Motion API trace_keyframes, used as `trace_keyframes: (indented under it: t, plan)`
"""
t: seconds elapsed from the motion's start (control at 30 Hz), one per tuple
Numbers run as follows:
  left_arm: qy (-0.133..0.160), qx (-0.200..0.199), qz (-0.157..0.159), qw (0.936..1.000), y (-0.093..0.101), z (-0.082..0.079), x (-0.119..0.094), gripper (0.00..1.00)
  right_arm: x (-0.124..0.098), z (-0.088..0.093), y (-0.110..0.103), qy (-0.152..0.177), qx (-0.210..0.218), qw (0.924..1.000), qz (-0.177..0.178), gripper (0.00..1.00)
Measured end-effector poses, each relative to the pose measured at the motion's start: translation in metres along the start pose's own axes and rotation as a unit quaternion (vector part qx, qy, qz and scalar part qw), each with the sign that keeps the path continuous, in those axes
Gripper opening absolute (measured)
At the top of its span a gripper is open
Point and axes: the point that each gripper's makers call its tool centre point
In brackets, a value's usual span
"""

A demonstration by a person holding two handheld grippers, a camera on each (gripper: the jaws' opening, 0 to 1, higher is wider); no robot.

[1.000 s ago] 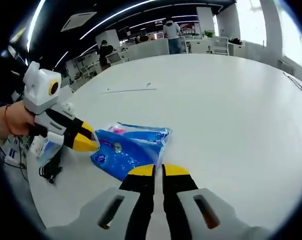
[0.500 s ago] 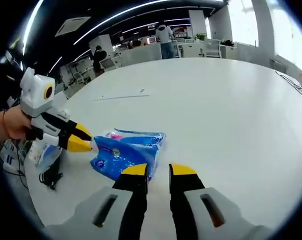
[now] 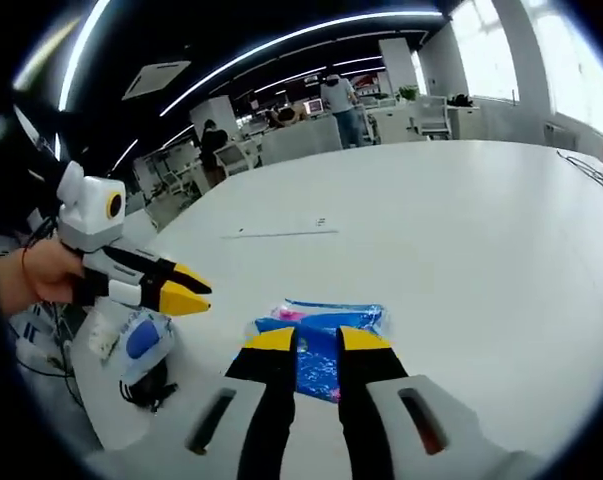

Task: Arrange the tabletop items into an orderly group along one side of the table until the central work area is clear of visible clutter.

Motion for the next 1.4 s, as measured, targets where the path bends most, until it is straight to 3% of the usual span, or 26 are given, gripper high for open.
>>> trace_keyframes:
  t: [0.2, 0.73, 1.1, 1.4]
  plan:
    - [0.028, 0.000, -0.009, 0.9996, -0.002, -0.006, -0.027, 0.16, -0.010, -0.018, -0.021, 0.023, -0.016, 0.9995, -0.011, 0.14]
    - [0.066, 0.034, -0.022, 0.9970, 0.008, -0.015, -0.092, 0.15, -0.046, -0.035, -0.040, 0.051, -0.014, 0.9986, -0.003, 0.21]
    - [0.087, 0.025, -0.047, 0.9948, 0.000, -0.005, -0.147, 0.17, -0.064, -0.046, -0.070, 0.066, -0.014, 0.9975, -0.022, 0.24]
    - [0.095, 0.001, -0.070, 0.9930, -0.017, 0.020, -0.192, 0.18, -0.069, -0.044, -0.096, 0.064, -0.018, 0.9971, -0.036, 0.25]
Point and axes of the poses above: the point that each gripper's makers call its tool centre point, and the gripper's own axes: x roughly forward along the fingers, y roughly to its right, z roughly out of its underside, and after that the axes turned 14 degrees about z, right-handed
